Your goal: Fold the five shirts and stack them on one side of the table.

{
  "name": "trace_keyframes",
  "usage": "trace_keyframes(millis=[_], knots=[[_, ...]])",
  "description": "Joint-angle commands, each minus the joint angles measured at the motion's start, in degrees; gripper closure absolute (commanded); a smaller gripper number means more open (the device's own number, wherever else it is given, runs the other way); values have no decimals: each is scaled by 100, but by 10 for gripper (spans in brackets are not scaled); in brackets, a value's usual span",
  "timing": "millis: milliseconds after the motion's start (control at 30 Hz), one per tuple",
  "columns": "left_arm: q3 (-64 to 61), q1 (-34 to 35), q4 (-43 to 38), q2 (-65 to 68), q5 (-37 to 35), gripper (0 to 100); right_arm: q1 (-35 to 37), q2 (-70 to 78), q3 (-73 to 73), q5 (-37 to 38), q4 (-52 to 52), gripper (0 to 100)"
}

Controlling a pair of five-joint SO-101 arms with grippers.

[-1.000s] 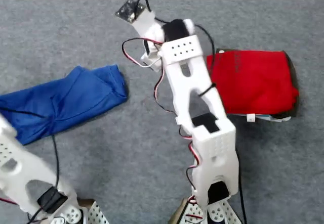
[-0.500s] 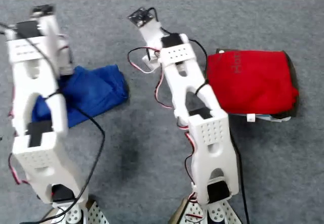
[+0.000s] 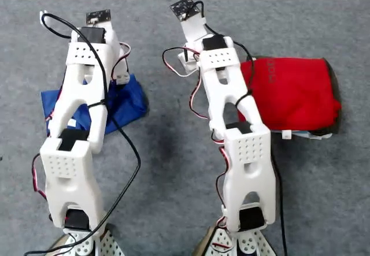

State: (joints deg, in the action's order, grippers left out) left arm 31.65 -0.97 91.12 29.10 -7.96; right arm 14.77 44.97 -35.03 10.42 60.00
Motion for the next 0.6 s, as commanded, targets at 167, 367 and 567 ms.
trace_keyframes(millis=[167, 367, 567], knots=[[668, -352, -53, -22, -237, 980, -101, -40, -13, -79, -114, 995], [738, -466, -70, -13, -325, 943, -119, -40, -13, -79, -114, 994], [932, -343, 211, -66, -343, 730, -110, -40, -13, -62, -105, 994]])
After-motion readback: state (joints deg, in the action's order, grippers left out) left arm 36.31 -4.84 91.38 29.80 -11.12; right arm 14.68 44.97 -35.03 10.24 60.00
